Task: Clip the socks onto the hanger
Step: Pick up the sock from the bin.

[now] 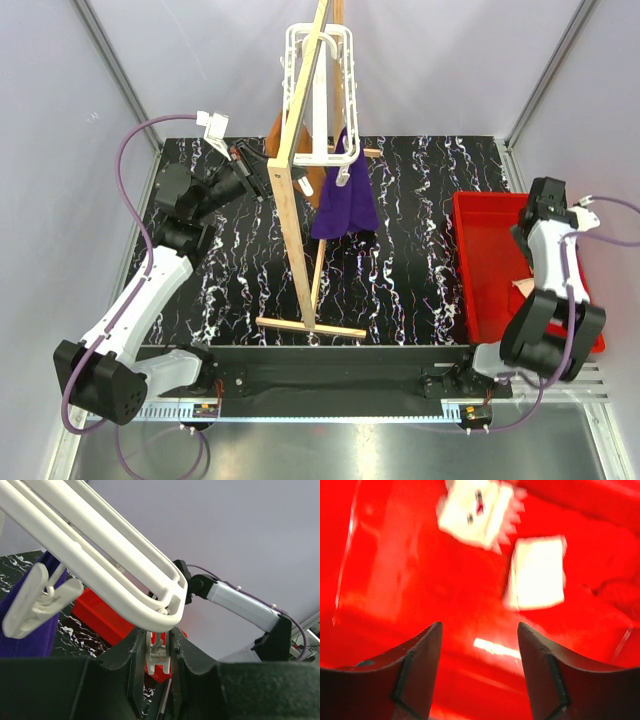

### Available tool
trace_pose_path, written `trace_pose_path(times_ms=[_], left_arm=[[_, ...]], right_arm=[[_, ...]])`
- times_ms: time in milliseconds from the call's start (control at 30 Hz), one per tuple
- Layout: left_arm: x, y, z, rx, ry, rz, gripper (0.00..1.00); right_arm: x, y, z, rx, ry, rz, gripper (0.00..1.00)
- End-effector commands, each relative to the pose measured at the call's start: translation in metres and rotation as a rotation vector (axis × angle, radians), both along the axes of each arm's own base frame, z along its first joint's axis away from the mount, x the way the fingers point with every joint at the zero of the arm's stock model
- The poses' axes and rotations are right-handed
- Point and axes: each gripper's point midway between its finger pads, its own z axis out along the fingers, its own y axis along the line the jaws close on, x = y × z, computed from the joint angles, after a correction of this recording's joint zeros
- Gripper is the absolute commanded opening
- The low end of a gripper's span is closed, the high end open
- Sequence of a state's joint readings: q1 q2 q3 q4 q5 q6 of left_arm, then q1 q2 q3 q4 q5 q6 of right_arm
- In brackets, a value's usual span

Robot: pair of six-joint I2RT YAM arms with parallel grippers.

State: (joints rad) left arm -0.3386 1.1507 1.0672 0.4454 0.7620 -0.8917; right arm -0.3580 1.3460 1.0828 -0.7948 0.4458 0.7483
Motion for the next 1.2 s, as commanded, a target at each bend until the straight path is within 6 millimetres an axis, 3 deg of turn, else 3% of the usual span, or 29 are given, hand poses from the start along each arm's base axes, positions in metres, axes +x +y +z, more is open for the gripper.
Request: trace_pose_path(times_ms=[0, 233, 467, 633, 867, 1033, 1167], left_arm=[[-0.009, 0.001, 0.023, -0.04, -0.068, -0.007, 0.0], [-0.01, -0.002, 0.028, -0.041, -0.073, -0.021, 0.0], [-0.008, -0.005, 0.026, -0.022, -0.063, -0.034, 0.0], [-0.008, -0.006, 0.03, -0.017, -0.066, -0.042, 0.0], [-0.009, -0.008, 0.029, -0.023, -0.067, -0.05, 0.0], [-0.008, -0.012, 0.029, -0.022, -0.063, -0.063, 0.0], [-0.007, -0.012, 0.028, -0.019, -0.062, -0.063, 0.0]], right_arm=[[0.031, -0.043, 0.016, -0.152, -0.035, -0.067, 0.7], [0.024, -0.077, -0.039, -0.057, 0.049, -0.12, 0.77], [0.017, -0.101, -0.049, -0.092, 0.08, -0.183, 0.64], [0.026, -0.104, -0.07, -0.027, 0.066, -0.177, 0.61], [0.041, -0.107, -0.09, -0.005, 0.051, -0.158, 0.66], [0.042, -0.108, -0.107, 0.018, 0.082, -0.165, 0.68], [0.032, -0.107, -0.11, 0.029, 0.132, -0.207, 0.64]])
